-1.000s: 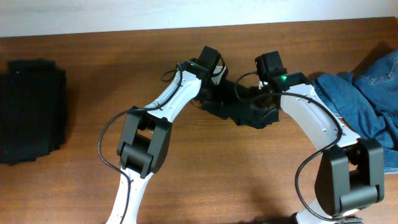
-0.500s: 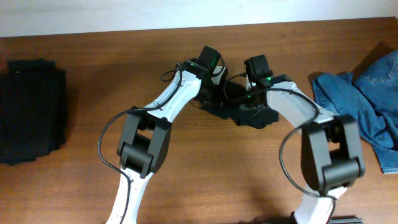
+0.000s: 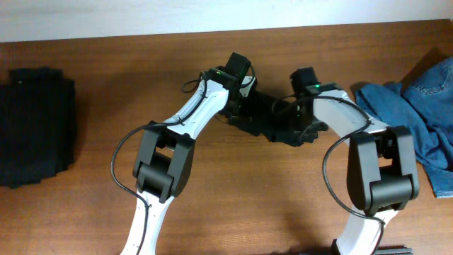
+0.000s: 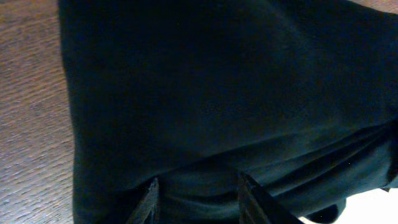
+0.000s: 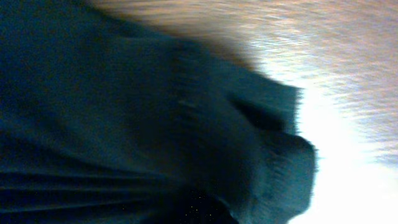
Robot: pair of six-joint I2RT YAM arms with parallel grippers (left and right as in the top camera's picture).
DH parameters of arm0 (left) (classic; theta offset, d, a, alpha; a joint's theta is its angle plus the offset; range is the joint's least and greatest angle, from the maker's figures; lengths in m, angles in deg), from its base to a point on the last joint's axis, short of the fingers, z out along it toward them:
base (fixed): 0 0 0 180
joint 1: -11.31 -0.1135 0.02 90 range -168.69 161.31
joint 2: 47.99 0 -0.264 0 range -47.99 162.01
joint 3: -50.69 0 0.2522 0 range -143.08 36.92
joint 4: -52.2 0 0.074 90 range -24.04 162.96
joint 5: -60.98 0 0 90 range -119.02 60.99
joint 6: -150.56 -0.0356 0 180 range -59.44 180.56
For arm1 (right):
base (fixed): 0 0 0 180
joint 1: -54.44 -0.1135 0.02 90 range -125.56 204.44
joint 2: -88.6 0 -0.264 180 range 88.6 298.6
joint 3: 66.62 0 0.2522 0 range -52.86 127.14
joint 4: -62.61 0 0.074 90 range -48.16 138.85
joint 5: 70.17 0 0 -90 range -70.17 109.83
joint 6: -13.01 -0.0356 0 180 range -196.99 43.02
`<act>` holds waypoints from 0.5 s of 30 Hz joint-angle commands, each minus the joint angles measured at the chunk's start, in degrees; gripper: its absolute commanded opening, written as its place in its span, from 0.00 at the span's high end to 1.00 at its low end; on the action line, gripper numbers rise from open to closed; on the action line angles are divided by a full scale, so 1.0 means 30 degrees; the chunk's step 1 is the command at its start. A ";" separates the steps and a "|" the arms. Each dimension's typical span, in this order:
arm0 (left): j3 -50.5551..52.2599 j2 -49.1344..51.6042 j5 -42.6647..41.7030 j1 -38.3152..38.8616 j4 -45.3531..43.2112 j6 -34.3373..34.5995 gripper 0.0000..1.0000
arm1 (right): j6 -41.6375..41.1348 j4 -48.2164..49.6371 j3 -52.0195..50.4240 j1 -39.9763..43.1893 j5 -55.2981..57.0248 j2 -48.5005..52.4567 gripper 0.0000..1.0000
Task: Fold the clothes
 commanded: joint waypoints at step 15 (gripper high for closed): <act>0.0379 0.1100 0.2069 -0.1268 0.0364 0.0029 0.58 | 0.1246 -0.0765 -0.0036 0.1902 -0.2186 -0.3526 0.96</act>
